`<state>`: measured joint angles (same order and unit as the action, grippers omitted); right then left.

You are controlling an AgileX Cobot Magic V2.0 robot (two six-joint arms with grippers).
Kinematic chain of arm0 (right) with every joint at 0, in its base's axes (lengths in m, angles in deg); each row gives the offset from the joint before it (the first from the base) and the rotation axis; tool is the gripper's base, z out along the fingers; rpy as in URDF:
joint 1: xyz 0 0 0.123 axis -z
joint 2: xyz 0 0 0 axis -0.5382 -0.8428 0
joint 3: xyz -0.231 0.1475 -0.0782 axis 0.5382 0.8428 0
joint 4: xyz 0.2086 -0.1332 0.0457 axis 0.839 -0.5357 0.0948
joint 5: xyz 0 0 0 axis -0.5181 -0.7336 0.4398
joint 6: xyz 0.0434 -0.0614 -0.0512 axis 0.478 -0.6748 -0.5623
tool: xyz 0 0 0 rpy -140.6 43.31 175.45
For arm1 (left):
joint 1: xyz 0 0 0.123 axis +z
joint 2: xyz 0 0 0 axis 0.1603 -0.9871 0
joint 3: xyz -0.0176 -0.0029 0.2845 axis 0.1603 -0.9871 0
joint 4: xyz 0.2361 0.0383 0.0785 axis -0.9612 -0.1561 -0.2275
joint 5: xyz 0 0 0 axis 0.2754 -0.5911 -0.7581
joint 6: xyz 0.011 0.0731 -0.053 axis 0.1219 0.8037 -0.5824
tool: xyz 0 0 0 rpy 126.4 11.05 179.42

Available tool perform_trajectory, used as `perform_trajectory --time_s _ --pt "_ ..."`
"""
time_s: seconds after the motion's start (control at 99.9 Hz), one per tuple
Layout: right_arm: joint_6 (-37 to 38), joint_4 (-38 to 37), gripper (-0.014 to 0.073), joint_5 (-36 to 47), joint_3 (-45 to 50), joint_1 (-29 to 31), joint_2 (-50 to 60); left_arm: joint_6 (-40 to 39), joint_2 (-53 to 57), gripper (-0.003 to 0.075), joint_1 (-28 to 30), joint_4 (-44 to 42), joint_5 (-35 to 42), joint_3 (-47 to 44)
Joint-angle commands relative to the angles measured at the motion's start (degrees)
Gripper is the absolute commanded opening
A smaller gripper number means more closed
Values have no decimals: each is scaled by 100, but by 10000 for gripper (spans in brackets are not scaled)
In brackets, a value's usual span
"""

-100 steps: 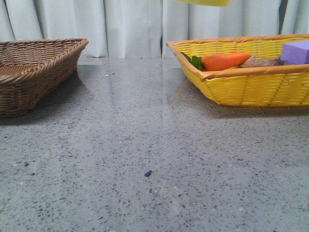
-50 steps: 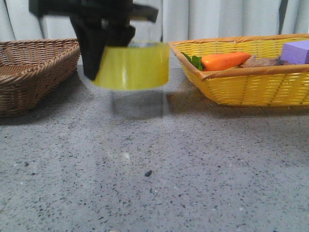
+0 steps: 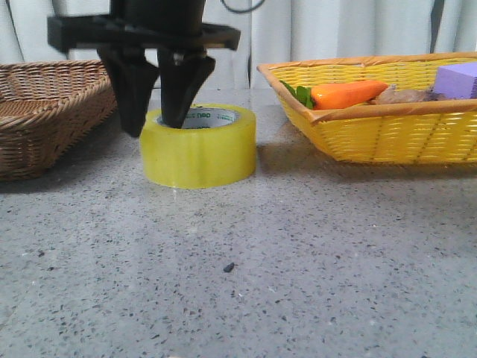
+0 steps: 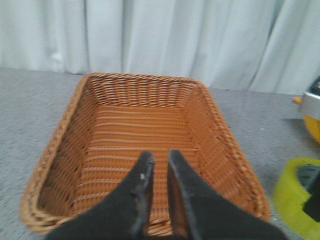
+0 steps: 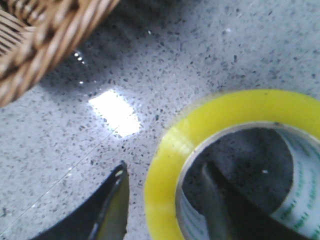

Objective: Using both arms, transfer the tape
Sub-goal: 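Lift the tape roll, carry it toward the brown basket, set it on table, then lower the left gripper onto the tape roll and grasp its rim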

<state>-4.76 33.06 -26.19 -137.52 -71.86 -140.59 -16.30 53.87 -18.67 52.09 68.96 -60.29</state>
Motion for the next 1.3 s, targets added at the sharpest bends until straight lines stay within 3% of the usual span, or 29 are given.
perform_trajectory --time_s 0.0,0.1,0.19,0.33,0.47,0.64,0.921,1.291 --pt "-32 -76 200 -30 -195 -7 713 -35 -175 193 -349 53 574 305" --pt "-32 -219 44 6 -195 -7 1137 -35 -450 305 -867 53 618 452" --pt "-32 -385 -74 -17 -195 -7 1561 -35 -840 314 -1383 53 629 658" --pt "-32 -591 -74 100 -195 -7 2197 -35 -1669 314 -2149 -97 598 1125" --pt "-32 -604 -74 477 -195 -7 2843 -35 -2602 319 -2865 -775 270 1809" --pt "-32 -812 -74 266 -195 -7 3406 -35 -3690 392 -3483 -1297 101 2610" --pt "-32 -885 -74 64 -195 -7 3882 164 -5407 400 -3810 -1008 -1455 4108" --pt "-32 -885 -74 -273 -195 -7 3932 616 -6684 400 -3854 -909 -1754 4889"
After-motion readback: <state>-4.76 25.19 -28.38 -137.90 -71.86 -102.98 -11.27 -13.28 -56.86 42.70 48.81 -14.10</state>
